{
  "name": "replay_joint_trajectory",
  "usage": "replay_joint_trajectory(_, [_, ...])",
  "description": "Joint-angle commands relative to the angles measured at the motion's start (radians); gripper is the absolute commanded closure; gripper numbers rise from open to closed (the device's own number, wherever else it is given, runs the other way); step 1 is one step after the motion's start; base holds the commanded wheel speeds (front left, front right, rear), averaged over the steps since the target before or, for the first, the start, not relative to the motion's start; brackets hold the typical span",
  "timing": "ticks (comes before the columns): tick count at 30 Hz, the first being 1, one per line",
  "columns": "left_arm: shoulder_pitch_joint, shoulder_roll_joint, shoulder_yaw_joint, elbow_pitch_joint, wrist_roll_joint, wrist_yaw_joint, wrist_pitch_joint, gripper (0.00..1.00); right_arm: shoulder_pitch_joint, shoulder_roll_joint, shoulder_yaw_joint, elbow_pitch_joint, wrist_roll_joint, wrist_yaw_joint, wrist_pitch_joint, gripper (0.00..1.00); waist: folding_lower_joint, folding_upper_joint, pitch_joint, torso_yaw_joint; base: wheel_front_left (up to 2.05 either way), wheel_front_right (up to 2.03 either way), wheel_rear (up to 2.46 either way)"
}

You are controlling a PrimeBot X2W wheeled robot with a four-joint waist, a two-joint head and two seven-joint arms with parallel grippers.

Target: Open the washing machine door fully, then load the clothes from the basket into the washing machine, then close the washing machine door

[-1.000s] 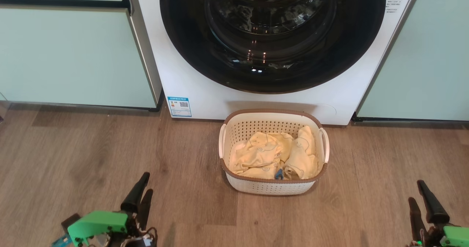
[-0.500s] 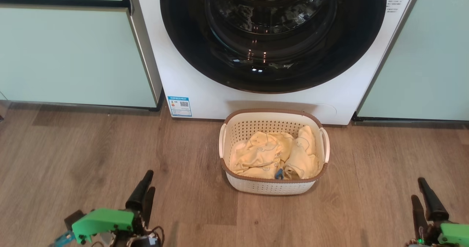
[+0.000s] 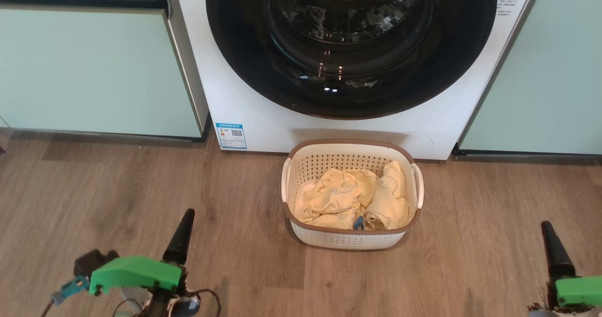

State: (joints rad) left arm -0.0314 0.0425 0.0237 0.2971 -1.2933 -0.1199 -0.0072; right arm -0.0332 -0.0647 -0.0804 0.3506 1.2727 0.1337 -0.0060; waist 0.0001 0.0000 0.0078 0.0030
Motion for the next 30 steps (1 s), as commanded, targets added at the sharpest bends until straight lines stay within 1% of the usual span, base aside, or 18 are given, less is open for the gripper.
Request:
replay_joint_trajectory(1, [-0.058,0.006,0.021,-0.044,0.050,-0.004,-0.012,0.00,-0.056,-0.022,-0.004,-0.027,-0.049,-0.001,-0.012,0.00,-0.0001,0.0000,0.000,0.000,0.00,0.00,0.00])
replay_joint_trajectory(9, [-0.058,0.002,0.027,-0.082,0.210,-0.004,-0.035,0.00,-0.056,-0.016,-0.021,-0.033,-0.246,-0.001,-0.036,0.00,-0.0001,0.0000,0.002,0.000,0.00,0.00,0.00])
replay_joint_trajectory(19, [-0.061,0.003,-0.006,-0.102,0.415,0.008,-0.065,0.00,-0.056,-0.019,-0.020,-0.058,-0.498,-0.001,-0.066,0.00,-0.0001,0.0000,0.004,-0.001,0.00,0.00,0.00])
replay_joint_trajectory(24, [-0.061,0.003,-0.025,-0.098,0.497,0.011,-0.080,0.00,-0.056,-0.014,-0.022,-0.064,-0.596,-0.002,-0.080,0.00,-0.0001,0.0000,0.004,-0.001,0.00,0.00,0.00])
replay_joint_trajectory(30, [-0.063,0.004,-0.039,-0.091,0.573,0.011,-0.097,0.00,-0.057,-0.012,-0.013,-0.056,-0.684,-0.002,-0.098,0.00,-0.0001,0.0000,0.003,0.000,0.00,0.00,0.00])
